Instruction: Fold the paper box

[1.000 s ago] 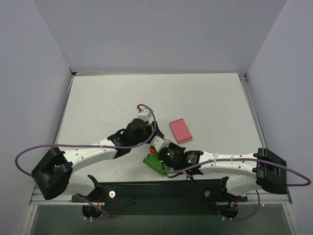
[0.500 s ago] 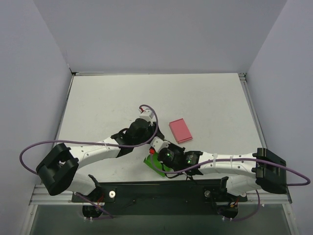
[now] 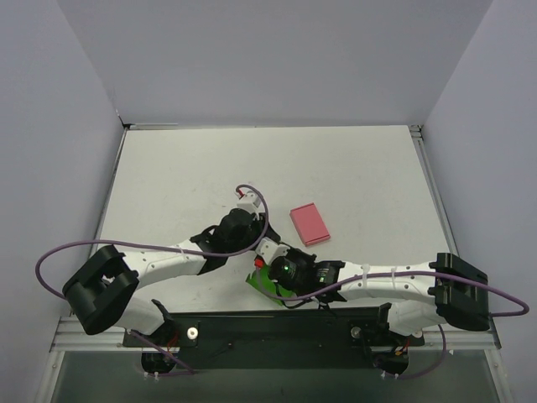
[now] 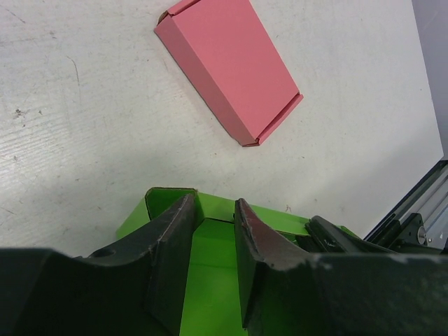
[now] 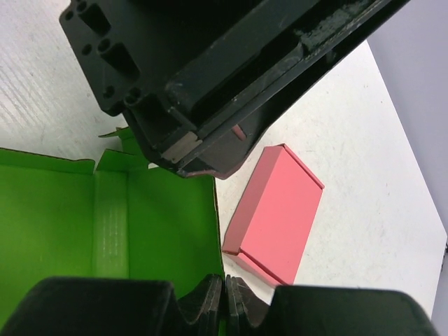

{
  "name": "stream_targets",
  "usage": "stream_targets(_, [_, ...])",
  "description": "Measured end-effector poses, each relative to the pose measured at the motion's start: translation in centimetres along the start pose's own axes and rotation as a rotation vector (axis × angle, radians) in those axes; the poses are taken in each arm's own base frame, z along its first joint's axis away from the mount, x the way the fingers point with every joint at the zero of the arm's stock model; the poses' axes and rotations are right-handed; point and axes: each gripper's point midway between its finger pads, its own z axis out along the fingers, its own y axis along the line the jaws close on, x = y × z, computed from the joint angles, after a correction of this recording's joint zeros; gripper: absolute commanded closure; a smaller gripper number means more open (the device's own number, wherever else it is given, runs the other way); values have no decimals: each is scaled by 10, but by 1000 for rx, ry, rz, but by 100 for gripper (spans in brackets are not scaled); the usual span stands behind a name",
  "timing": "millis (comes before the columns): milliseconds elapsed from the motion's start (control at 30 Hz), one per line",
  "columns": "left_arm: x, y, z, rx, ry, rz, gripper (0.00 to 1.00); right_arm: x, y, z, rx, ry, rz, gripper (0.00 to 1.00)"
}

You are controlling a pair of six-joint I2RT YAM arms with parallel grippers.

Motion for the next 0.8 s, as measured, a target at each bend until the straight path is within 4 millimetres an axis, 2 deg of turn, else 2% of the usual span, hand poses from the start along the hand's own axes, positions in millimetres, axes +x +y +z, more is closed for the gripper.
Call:
stream_targets(367, [16,12,-1,6,-1,-20,69,-2,4,-3,-8,-11,-3,79])
stream_targets(667, [25,21,-2,-12,19,-18,73,-2,9,-5,-19,-12,17,57])
stream_targets(800, [28,24,-3,-16,23,-16,72,2,13,-5,-77,12,91,49])
